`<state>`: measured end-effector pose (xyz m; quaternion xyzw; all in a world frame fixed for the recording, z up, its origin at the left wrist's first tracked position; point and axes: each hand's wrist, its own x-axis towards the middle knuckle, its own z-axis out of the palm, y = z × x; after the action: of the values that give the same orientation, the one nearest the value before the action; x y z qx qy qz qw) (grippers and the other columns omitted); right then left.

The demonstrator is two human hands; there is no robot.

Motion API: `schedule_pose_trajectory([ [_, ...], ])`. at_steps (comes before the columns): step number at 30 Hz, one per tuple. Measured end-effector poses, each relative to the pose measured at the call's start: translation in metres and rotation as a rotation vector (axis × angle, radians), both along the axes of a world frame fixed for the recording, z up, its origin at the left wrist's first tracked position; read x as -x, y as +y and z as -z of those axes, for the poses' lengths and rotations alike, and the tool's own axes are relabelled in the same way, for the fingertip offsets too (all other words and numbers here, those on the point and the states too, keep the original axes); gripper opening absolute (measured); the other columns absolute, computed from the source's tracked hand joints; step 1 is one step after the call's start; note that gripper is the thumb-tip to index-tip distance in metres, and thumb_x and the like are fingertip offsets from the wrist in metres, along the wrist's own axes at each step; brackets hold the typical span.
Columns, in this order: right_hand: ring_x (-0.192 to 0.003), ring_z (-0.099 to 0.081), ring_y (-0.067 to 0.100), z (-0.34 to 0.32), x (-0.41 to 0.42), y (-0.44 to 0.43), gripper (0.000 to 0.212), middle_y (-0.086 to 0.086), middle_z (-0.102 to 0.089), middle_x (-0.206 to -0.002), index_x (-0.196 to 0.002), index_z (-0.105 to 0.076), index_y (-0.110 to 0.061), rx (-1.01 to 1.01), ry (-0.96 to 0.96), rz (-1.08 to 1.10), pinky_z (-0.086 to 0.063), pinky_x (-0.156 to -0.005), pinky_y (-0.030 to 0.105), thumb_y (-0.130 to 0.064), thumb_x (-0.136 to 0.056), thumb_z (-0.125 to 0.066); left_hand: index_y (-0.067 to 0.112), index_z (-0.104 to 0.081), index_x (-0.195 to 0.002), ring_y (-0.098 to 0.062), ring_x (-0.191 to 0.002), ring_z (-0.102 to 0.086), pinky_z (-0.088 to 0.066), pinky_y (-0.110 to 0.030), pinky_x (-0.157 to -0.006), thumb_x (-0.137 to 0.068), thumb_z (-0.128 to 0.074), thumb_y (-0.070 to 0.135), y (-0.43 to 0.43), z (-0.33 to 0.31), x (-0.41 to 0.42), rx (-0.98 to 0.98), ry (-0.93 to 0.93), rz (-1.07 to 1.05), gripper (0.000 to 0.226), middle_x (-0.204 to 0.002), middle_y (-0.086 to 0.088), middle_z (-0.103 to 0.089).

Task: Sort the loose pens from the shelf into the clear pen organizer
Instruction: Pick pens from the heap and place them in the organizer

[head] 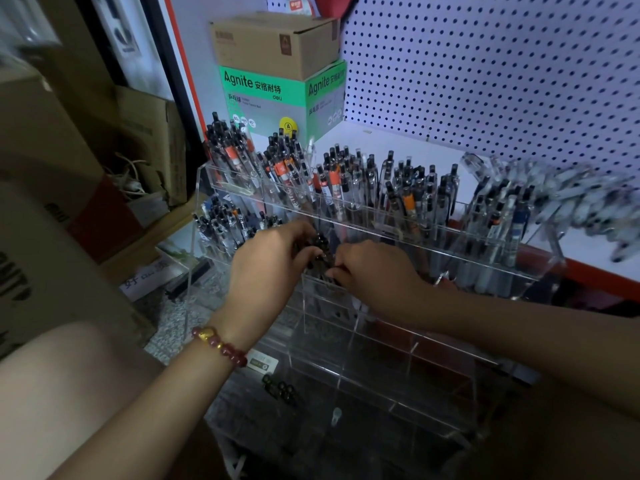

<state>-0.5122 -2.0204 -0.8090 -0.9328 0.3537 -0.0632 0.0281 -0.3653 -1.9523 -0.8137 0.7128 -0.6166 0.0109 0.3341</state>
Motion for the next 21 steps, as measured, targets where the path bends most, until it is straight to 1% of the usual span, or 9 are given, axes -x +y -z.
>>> schedule_pose_trajectory([
  [3, -0.088, -0.064, 0.026, -0.001, 0.000, -0.001, 0.029, 0.007, -0.066, -0.092, -0.103, -0.058, -0.014, 0.014, 0.011, -0.002, -0.043, -0.065, 0.030, -0.040, -0.099, -0.044, 0.024, -0.068, -0.098, -0.020, -0.080, -0.067, -0.055, -0.035, -0.064, -0.085, -0.070, 0.029, 0.001, -0.001, 0.001, 0.021, -0.064, -0.019, 0.015, -0.088, 0.002, -0.072],
  [5, -0.087, -0.064, 0.026, -0.002, 0.000, 0.000, 0.028, 0.007, -0.066, -0.092, -0.104, -0.058, -0.013, 0.003, 0.007, -0.001, -0.044, -0.066, 0.031, -0.038, -0.099, -0.045, 0.023, -0.067, -0.095, -0.019, -0.078, -0.067, -0.053, -0.032, -0.061, -0.084, -0.072, 0.030, -0.001, -0.001, 0.002, 0.011, -0.050, -0.026, 0.014, -0.084, 0.003, -0.071],
  [7, -0.081, -0.065, 0.025, -0.002, 0.002, 0.000, 0.025, 0.006, -0.067, -0.084, -0.103, -0.059, -0.014, -0.046, -0.038, -0.003, -0.050, -0.071, 0.034, -0.035, -0.099, -0.047, 0.022, -0.066, -0.092, -0.017, -0.076, -0.066, -0.052, -0.030, -0.060, -0.082, -0.073, 0.030, -0.002, -0.002, 0.001, -0.008, -0.031, -0.035, 0.014, -0.082, 0.004, -0.070],
  [9, -0.078, -0.065, 0.023, -0.002, 0.003, 0.001, 0.020, 0.005, -0.068, -0.081, -0.103, -0.059, -0.015, -0.096, -0.098, 0.007, -0.051, -0.073, 0.035, -0.033, -0.097, -0.051, 0.023, -0.065, -0.092, -0.016, -0.077, -0.066, -0.052, -0.031, -0.059, -0.082, -0.073, 0.031, -0.002, -0.003, 0.001, -0.031, -0.045, -0.034, 0.015, -0.082, 0.005, -0.069],
  [12, -0.084, -0.065, 0.021, -0.005, 0.005, 0.004, 0.018, 0.003, -0.069, -0.090, -0.108, -0.059, -0.019, -0.124, -0.118, 0.021, -0.051, -0.073, 0.032, -0.032, -0.096, -0.052, 0.023, -0.065, -0.093, -0.017, -0.077, -0.066, -0.052, -0.032, -0.059, -0.084, -0.071, 0.035, 0.000, -0.006, -0.001, -0.042, -0.079, -0.030, 0.016, -0.081, 0.006, -0.069],
  [14, -0.086, -0.063, 0.020, -0.011, 0.008, 0.006, 0.018, 0.000, -0.068, -0.093, -0.108, -0.057, -0.021, -0.079, -0.096, 0.017, -0.048, -0.070, 0.030, -0.034, -0.096, -0.051, 0.023, -0.066, -0.093, -0.016, -0.074, -0.064, -0.044, -0.026, -0.053, -0.087, -0.066, 0.037, 0.001, -0.010, -0.002, -0.033, -0.100, -0.036, 0.015, -0.075, 0.010, -0.064],
  [16, -0.079, -0.059, 0.017, -0.020, 0.015, 0.008, 0.017, -0.003, -0.066, -0.088, -0.106, -0.058, -0.022, -0.026, -0.098, -0.019, -0.040, -0.060, 0.026, -0.032, -0.097, -0.048, 0.025, -0.065, -0.091, -0.016, -0.070, -0.063, -0.034, -0.024, -0.048, -0.091, -0.058, 0.041, 0.003, -0.016, -0.004, -0.003, -0.154, -0.053, 0.018, -0.071, 0.012, -0.061],
  [18, -0.067, -0.054, 0.011, -0.034, 0.023, 0.010, 0.016, -0.005, -0.063, -0.080, -0.101, -0.059, -0.022, 0.008, -0.128, -0.079, -0.033, -0.052, 0.022, -0.029, -0.098, -0.046, 0.025, -0.065, -0.089, -0.019, -0.066, -0.064, -0.035, -0.025, -0.047, -0.094, -0.050, 0.046, 0.004, -0.025, -0.007, 0.068, -0.227, -0.065, 0.026, -0.072, 0.006, -0.066],
  [21, -0.053, -0.054, 0.002, -0.065, 0.036, 0.010, 0.013, -0.009, -0.063, -0.068, -0.094, -0.061, -0.024, 0.068, -0.291, -0.141, -0.039, -0.048, 0.015, -0.028, -0.096, -0.049, 0.026, -0.063, -0.087, -0.017, -0.061, -0.065, -0.039, -0.024, -0.045, -0.097, -0.045, 0.046, 0.001, -0.053, -0.003, 0.198, -0.272, 0.001, 0.029, -0.070, 0.006, -0.067],
])
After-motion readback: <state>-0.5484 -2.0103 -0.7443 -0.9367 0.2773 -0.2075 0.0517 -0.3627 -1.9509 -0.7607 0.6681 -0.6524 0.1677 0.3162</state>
